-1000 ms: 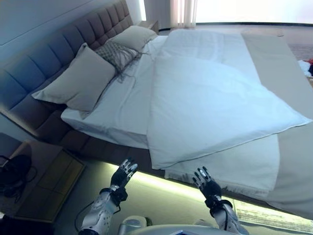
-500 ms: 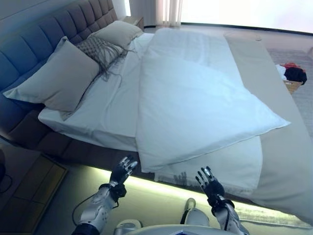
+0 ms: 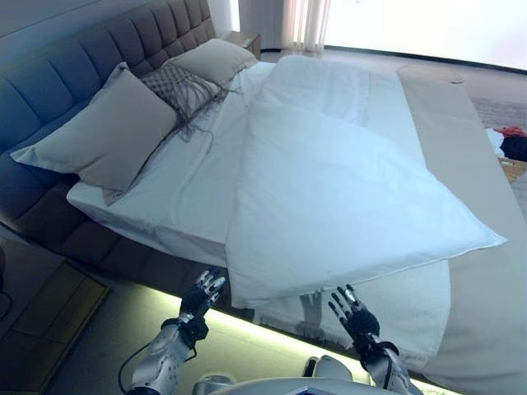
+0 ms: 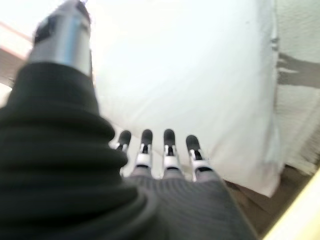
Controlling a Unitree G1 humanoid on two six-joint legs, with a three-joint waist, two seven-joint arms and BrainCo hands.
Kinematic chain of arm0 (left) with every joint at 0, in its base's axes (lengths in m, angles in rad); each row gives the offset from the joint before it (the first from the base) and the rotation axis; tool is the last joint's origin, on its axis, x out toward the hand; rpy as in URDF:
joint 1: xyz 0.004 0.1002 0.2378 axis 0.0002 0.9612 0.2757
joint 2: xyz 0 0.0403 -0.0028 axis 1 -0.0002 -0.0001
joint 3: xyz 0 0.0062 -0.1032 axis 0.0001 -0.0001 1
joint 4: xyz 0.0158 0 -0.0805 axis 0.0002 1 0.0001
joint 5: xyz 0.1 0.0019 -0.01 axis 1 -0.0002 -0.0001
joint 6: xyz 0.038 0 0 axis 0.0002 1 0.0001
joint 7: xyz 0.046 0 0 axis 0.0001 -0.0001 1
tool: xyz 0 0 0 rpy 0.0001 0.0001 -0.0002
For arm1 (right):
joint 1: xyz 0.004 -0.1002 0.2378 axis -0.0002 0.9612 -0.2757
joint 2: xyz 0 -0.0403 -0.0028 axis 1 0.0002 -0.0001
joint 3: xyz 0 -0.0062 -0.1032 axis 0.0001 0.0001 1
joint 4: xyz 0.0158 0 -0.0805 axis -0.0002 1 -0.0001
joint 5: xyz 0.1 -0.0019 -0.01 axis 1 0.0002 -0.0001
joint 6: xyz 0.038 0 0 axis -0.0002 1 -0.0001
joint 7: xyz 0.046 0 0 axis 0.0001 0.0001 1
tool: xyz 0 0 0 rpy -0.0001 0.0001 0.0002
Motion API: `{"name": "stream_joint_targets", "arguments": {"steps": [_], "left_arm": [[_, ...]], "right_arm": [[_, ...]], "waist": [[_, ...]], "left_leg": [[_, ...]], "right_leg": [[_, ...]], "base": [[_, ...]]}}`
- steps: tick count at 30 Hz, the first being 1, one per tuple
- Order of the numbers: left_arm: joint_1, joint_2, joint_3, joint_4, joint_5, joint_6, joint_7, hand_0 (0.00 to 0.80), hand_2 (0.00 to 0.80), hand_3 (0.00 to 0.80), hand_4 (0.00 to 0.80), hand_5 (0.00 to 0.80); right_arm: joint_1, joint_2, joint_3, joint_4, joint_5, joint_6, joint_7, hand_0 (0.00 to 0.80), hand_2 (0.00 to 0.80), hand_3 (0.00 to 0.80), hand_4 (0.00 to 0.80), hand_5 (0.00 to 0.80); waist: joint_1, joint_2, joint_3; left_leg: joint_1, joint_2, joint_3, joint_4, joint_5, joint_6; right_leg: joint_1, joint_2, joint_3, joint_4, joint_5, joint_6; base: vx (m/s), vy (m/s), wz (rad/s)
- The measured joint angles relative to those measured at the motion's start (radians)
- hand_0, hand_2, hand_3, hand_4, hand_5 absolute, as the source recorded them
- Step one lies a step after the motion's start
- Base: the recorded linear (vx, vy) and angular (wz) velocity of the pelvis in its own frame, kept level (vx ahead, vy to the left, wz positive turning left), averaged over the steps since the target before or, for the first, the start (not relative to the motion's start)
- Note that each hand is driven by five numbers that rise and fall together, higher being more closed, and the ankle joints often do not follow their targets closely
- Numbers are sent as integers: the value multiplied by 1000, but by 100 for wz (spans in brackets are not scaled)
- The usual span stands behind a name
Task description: Make the bed neatly
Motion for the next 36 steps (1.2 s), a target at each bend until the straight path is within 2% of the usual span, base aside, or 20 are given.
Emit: {"name": "stream_joint_targets", "arguments": {"steps": [1, 2, 3, 4, 5, 6, 7, 8, 10, 13, 15, 17, 19, 20, 21, 22, 24, 29, 33, 36], "left_arm": [[-4, 5, -17, 1, -1, -1, -1, 0, 0, 0, 0, 0], [-5, 6, -35, 2, -2, -3, -1, 0, 0, 0, 0, 0], [-6, 8, -58, 2, -2, -3, -2, 0, 0, 0, 0, 0], [-6, 5, -80, 2, -2, -4, -8, 0, 0, 0, 0, 0], [-6, 0, -94, 2, -2, -5, -10, 0, 0, 0, 0, 0], [-4, -8, -99, 1, -1, -5, -13, 0, 0, 0, 0, 0], [-3, -15, -99, -2, -1, -5, -15, 0, 0, 0, 0, 0], [0, -19, -97, -1, 0, -4, -16, 0, 0, 0, 0, 0], [2, -18, -82, -2, 0, -5, -25, 0, 0, 0, 0, 0], [6, -17, -76, -1, 2, -1, -42, 0, 0, 0, 0, 0], [14, -22, -76, 3, 3, 0, -56, 0, 0, 0, 0, 0], [13, -28, -76, 5, 3, 2, -66, 0, 0, 0, 0, 0], [14, -28, -76, 5, 3, 6, -78, 0, 0, 0, 0, 0], [13, -30, -76, 5, 3, 10, -85, 0, 0, 0, 0, 0], [11, -31, -76, 5, 3, 12, -96, 0, 0, 0, 0, 0], [9, -28, -75, 5, 3, 12, -102, 0, 0, 0, 0, 0], [9, -26, -75, 2, 4, 11, -110, 0, 0, 0, 0, 0], [-16, -2, -56, -20, 12, 14, -103, 0, 0, 0, 0, 0], [-13, 23, -44, -11, 12, 19, -82, 0, 0, 0, 0, 0], [-6, 35, -43, -10, 12, 20, -62, 0, 0, 0, 0, 0]], "right_arm": [[-4, -1, 0, 7, 3, 0, -7, 0, 0, 0, 0, 0], [-3, -1, 0, 7, 8, -1, -10, 0, 0, 0, 0, 0], [2, -1, -2, 7, 15, -1, -12, 0, 0, 0, 0, 0], [8, -4, -2, 7, 23, -1, -15, 0, 0, 0, 0, 0], [10, -8, -3, 8, 25, -1, -19, 0, 0, 0, 0, 0], [10, -11, -1, 7, 33, -2, -25, 0, 0, 0, 0, 0], [10, -16, -1, 6, 34, -2, -31, 0, 0, 0, 0, 0], [14, -17, 0, 7, 36, -2, -41, 0, 0, 0, 0, 0], [21, -12, 3, 4, 42, -2, -60, 0, 0, 0, 0, 0], [28, -9, 3, -2, 54, -2, -87, 0, 0, 0, 0, 0], [42, -10, 3, -13, 54, -3, -101, 0, 0, 0, 0, 0], [64, -10, 2, -35, 54, -3, -107, 0, 0, 0, 0, 0], [67, -13, 2, -45, 54, -5, -108, 0, 0, 0, 0, 0], [68, -19, 2, -45, 54, -8, -112, 0, 0, 0, 0, 0], [68, -22, 2, -46, 54, -15, -116, 0, 0, 0, 0, 0], [66, -23, 5, -49, 54, -21, -120, 0, 0, 0, 0, 0], [66, -21, 7, -65, 53, -29, -123, 0, 0, 0, 0, 0], [62, 40, 6, -74, 53, -32, -139, 0, 0, 0, 0, 0], [48, 60, 6, -72, 63, -33, -143, 0, 0, 0, 0, 0], [44, 80, 6, -40, 94, -33, -159, 0, 0, 0, 0, 0]], "waist": [[3, -8, 1], [1, -13, 2], [-1, -21, 3], [-3, -22, 4], [-4, -25, 9], [-6, -28, 14], [-5, -32, 19], [-6, -29, 19], [-3, -26, 21], [-1, -11, 24], [12, 11, 27], [25, 34, 32], [24, 55, 27], [21, 66, 23], [19, 76, 20], [21, 75, 20], [20, 72, 16], [26, 46, 17], [29, 48, 10], [53, 45, -12]], "left_leg": [[-25, 3, -4, 50, 36, 0], [-53, 9, -17, 104, 82, -16], [-82, 19, -22, 143, 134, -72], [-109, 33, -26, 174, 185, -108], [-134, 46, -26, 203, 233, -118], [-165, 52, -28, 232, 263, -108], [-186, 53, -22, 257, 249, -113], [-190, 63, -12, 242, 218, -124], [-180, 69, 9, 138, 197, -126], [-154, 83, 7, -106, 202, -129], [-151, 127, 4, -197, 211, -126], [-150, 169, 5, -230, 234, -130], [-150, 180, 7, -228, 244, -116], [-146, 177, 8, -214, 250, -108], [-134, 164, 12, -196, 262, -92], [-115, 143, 25, -195, 242, -114], [-76, 88, 41, -216, 212, -131], [-50, 26, 40, -215, 132, -71], [-24, 6, 49, -218, 65, -108], [-10, -3, 78, -219, 52, -115]], "right_leg": [[17, 4, -3, -16, -1, -2], [37, 14, -6, -40, -1, -2], [59, 23, -11, -71, -1, -2], [77, 34, -16, -101, -4, -8], [90, 49, -22, -128, -4, -7], [104, 59, -22, -148, -1, -21], [105, 66, -21, -156, 8, -61], [115, 87, -21, -172, 10, -74], [135, 129, -26, -209, 9, -75], [151, 179, -33, -244, 9, -76], [162, 210, -40, -247, 10, -83], [176, 227, -39, -235, -5, -112], [180, 217, -35, -201, -25, -144], [178, 208, -33, -174, -43, -142], [172, 189, -17, -130, -69, -130], [161, 159, 5, -78, -97, -113], [136, 97, 24, 2, -142, -73], [138, 25, 28, 42, -172, -21], [136, -5, 36, 76, -190, 11], [135, -29, 37, 72, -189, 17]], "base": [[136, -187, 9], [125, -153, 12], [113, -124, 17], [121, -97, 19], [137, -74, 16], [178, -46, 6], [200, -1, -3], [200, 36, -6], [257, 106, -11], [268, 196, -9], [221, 219, -25], [174, 235, -19], [123, 228, -13], [136, 265, -15], [157, 294, -21], [187, 321, -26], [187, 292, -10], [156, 239, 5], [125, 152, -6], [78, -37, -25]]}}
